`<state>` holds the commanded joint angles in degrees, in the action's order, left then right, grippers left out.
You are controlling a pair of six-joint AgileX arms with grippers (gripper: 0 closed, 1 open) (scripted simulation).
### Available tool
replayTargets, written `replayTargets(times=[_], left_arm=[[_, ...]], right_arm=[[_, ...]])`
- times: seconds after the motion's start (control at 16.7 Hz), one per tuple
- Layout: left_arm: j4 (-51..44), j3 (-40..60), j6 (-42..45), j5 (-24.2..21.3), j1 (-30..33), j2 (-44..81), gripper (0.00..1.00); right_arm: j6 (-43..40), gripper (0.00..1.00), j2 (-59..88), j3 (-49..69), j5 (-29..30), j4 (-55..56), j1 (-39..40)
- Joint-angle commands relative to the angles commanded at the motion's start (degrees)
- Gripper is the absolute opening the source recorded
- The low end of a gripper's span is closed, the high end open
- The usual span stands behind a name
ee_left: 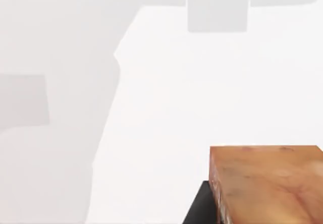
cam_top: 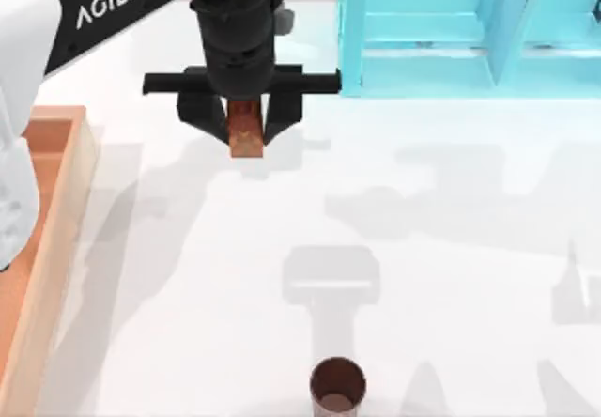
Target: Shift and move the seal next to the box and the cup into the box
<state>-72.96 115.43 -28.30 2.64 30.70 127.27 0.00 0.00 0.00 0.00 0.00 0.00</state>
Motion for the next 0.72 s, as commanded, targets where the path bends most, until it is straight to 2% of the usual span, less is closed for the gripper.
replayTargets(times=[0.18, 0.36, 0.72], left_arm=[[0.33, -2.05, -0.05, 0.04, 0.07, -2.06, 0.0], [1.26, -9.28, -0.38, 0.13, 0.19, -9.29, 0.0], [3.23, -36.52, -1.39, 0.27, 0.75, -32.15, 0.0]], right_arm=[[0.0, 1.0, 0.0, 0.0, 0.0, 0.0, 0.0], [0.0, 1.0, 0.0, 0.0, 0.0, 0.0, 0.0], [0.0, 1.0, 0.0, 0.0, 0.0, 0.0, 0.0]])
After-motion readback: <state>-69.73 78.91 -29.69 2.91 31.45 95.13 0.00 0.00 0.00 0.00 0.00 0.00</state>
